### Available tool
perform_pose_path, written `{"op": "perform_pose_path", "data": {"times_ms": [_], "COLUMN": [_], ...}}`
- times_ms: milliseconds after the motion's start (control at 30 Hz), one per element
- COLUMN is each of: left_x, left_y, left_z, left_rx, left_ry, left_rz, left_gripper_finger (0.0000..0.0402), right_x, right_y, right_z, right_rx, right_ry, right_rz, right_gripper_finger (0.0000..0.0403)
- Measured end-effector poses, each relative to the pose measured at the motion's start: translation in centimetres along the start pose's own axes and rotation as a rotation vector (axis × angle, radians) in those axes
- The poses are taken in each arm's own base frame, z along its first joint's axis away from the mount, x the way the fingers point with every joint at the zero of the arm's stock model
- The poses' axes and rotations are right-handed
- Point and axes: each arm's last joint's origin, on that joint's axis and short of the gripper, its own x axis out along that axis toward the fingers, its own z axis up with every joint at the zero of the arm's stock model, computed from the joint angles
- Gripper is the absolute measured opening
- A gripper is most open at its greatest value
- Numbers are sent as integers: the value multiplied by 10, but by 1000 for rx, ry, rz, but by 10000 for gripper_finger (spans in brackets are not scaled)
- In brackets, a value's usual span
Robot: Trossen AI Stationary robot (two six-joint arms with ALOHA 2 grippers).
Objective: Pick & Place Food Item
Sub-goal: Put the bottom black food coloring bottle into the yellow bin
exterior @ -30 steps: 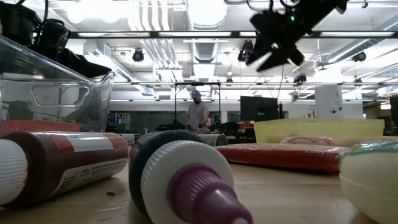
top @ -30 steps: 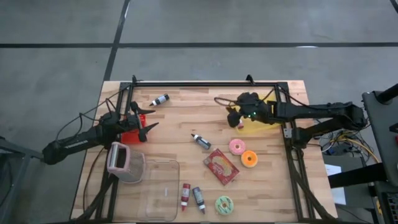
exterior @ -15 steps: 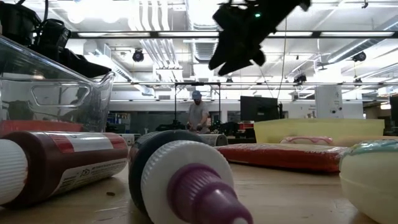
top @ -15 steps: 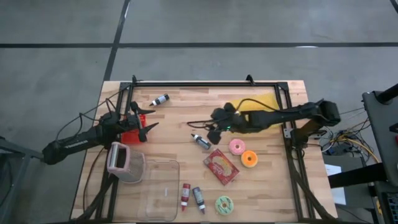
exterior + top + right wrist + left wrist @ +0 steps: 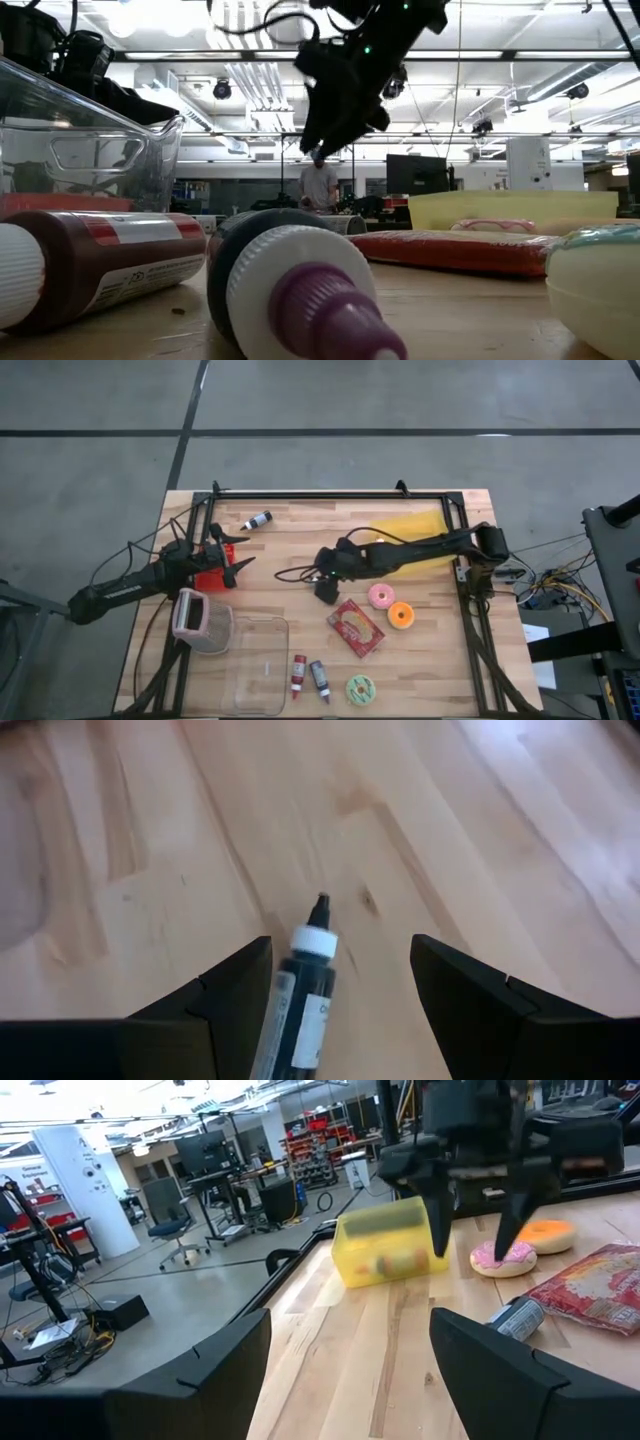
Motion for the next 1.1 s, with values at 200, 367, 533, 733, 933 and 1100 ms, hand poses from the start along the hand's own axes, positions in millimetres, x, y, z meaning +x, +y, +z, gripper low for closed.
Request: {"op": "perform_pose_path", "data": {"times_ms": [200, 367, 533, 733, 933, 1100], "left_x": [0, 0, 0, 0, 0, 0], "left_y": [0, 0, 0, 0, 0, 0], "left_z": [0, 0, 0, 0, 0, 0], "left_rx": [0, 0, 0, 0, 0, 0], "left_ry": [0, 0, 0, 0, 0, 0], "left_rz": [1, 1, 1, 0, 0, 0], "left_gripper_finger": [278, 278, 278, 278, 278, 278], "right_x": [21, 41, 54, 61, 79, 86], "right_y": [2, 4, 4, 3, 6, 6], "right_z": [-7, -14, -16, -19, -27, -29], "right_rx": [-6, -9, -3, 1, 4, 8], "right_ry": [25, 50, 45, 69, 86, 89], "right_rz": [-10, -14, -5, 18, 20, 39], "right_gripper_finger": [233, 233, 233, 233, 233, 233]}}
